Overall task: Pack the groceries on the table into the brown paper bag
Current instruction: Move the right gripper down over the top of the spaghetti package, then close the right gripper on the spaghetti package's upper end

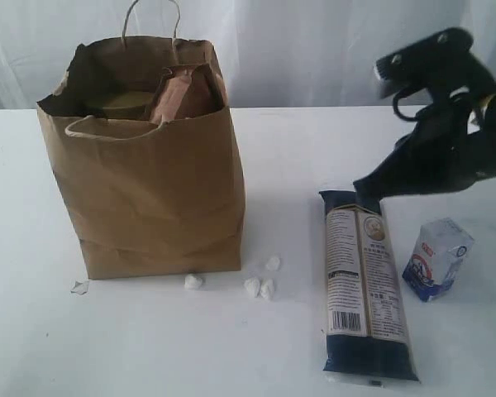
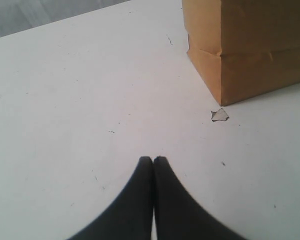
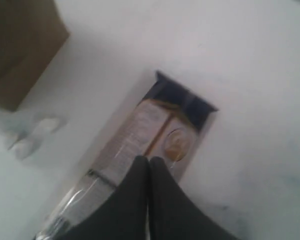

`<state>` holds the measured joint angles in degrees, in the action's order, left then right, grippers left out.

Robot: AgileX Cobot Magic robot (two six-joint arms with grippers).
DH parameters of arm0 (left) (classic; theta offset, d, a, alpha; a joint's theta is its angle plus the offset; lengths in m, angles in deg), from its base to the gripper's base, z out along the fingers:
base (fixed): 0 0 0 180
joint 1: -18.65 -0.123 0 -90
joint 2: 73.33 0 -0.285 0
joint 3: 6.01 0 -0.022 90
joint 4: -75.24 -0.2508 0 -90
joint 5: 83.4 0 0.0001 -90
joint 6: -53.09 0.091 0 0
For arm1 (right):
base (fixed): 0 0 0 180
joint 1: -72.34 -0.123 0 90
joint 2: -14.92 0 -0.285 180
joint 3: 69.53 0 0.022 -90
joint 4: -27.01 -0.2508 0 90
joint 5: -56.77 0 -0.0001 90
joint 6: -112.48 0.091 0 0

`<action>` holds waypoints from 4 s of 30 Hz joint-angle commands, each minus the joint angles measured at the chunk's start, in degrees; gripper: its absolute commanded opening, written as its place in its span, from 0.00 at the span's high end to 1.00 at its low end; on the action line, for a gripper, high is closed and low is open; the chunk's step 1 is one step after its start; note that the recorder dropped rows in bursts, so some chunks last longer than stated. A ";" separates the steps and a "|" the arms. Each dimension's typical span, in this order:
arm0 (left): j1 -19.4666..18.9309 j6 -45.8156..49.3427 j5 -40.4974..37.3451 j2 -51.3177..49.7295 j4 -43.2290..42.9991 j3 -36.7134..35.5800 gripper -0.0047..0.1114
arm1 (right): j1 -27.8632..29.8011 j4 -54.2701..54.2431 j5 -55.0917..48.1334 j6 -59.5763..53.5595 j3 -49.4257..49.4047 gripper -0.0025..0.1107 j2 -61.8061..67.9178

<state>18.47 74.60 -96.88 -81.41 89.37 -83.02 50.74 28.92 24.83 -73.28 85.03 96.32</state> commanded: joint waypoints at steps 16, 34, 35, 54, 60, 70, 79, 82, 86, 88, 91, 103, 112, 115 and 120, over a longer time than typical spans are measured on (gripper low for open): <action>0.28 0.00 -0.16 0.29 0.55 -0.20 0.96 | -3.65 -4.75 -5.29 4.61 -1.09 0.20 8.66; 0.28 0.00 -0.16 0.29 0.55 -0.20 0.96 | -3.65 -4.83 5.21 4.73 -1.09 0.07 9.35; 0.28 0.00 -0.16 0.29 0.55 -0.20 0.96 | -3.65 -4.83 5.32 4.86 -1.09 0.07 9.48; 0.28 0.00 -0.16 0.29 0.55 -0.20 0.96 | -3.65 -5.34 10.93 9.05 -1.09 0.05 14.09; 0.28 0.00 -0.16 0.29 0.55 -0.20 0.96 | -3.53 -3.54 16.13 8.90 -1.09 0.05 18.40; 0.28 0.00 -0.16 0.29 0.55 -0.20 0.96 | 0.46 -9.57 17.31 8.51 -0.99 0.05 19.28; 0.28 0.00 -0.16 0.29 0.55 -0.20 0.96 | 3.36 -9.35 17.43 12.06 -0.75 0.05 23.34; 0.28 0.00 -0.16 0.29 0.55 -0.20 0.96 | 3.36 -6.51 16.80 12.06 0.36 0.05 25.14; 0.28 0.00 -0.16 0.29 0.55 -0.20 0.96 | 3.45 0.65 16.52 12.62 2.72 0.05 25.98; 0.28 0.00 -0.16 0.29 0.55 -0.20 0.96 | 3.45 3.65 16.41 15.35 4.13 0.05 25.98; 0.28 0.00 -0.16 0.29 0.55 -0.20 0.96 | 3.45 5.63 16.91 19.34 5.29 0.05 26.33; 0.28 0.00 -0.16 0.29 0.55 -0.20 0.96 | 3.45 5.64 13.14 22.71 5.77 0.05 31.43; 0.28 0.00 -0.16 0.29 0.55 -0.20 0.96 | 3.34 3.37 14.65 22.71 5.77 0.05 32.82; 0.28 0.00 -0.16 0.29 0.55 -0.20 0.96 | 3.34 3.37 15.31 22.71 5.77 0.05 33.44; 0.28 0.00 -0.16 0.29 0.55 -0.20 0.96 | 3.34 2.63 15.16 22.71 5.77 0.06 34.83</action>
<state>18.47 74.60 -96.88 -81.41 89.33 -83.02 53.91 32.01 39.61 -50.79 90.74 130.82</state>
